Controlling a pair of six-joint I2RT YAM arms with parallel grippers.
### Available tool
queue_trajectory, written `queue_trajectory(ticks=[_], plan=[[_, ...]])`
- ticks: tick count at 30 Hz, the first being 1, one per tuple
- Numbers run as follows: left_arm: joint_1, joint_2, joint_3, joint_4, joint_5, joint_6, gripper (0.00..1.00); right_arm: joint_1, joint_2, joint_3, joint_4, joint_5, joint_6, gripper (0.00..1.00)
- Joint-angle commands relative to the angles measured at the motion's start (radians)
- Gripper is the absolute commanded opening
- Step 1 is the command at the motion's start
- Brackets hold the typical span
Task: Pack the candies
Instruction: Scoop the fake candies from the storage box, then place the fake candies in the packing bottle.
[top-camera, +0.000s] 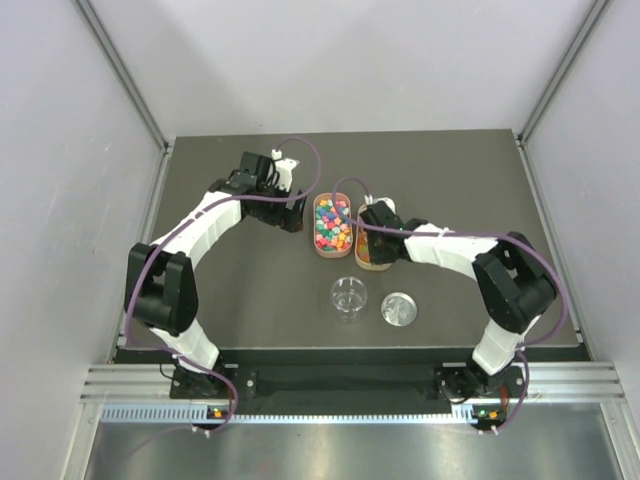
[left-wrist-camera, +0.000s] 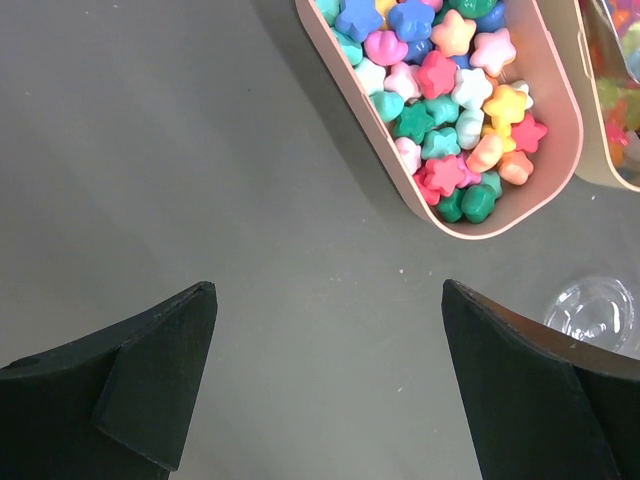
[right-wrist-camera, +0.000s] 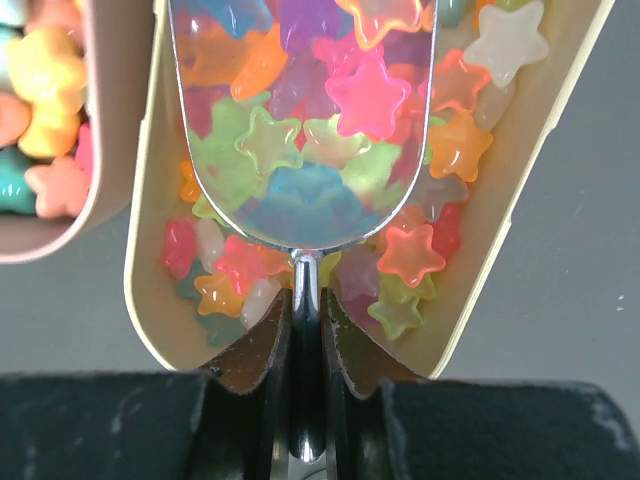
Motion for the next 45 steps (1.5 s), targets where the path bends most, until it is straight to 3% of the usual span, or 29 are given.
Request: queue_trajectory(ticks=[1,10,17,21,26,32,45], plan=[[-0.005,0.004,0.040,0.016,-0.011,0.029,0.98,0.037,-0.080,-0.078,0.189,0.079,-0.033,0.00],[-0.008,0.012,0.038,0.012,-0.020,0.043,0.98,0.044,-0.136,-0.161,0.353,0.160,-0.094,0.00],[-0.010,0.011,0.070,-0.016,-0.039,0.075,0.98,0.050,-0.269,-0.146,0.335,0.197,-0.240,0.00],[-0.010,0.000,0.081,-0.019,-0.059,0.100,0.98,0.048,-0.381,-0.150,0.297,0.039,-0.399,0.00],[-0.010,-0.020,0.081,-0.011,-0.106,0.124,0.98,0.048,-0.528,-0.169,0.170,-0.137,-0.548,0.00],[-0.008,-0.034,0.074,-0.010,-0.149,0.132,0.98,0.048,-0.594,-0.140,-0.054,-0.288,-0.668,0.00],[-0.007,-0.045,0.061,-0.007,-0.213,0.186,0.99,0.050,-0.772,-0.080,-0.422,-0.401,-1.093,0.00]])
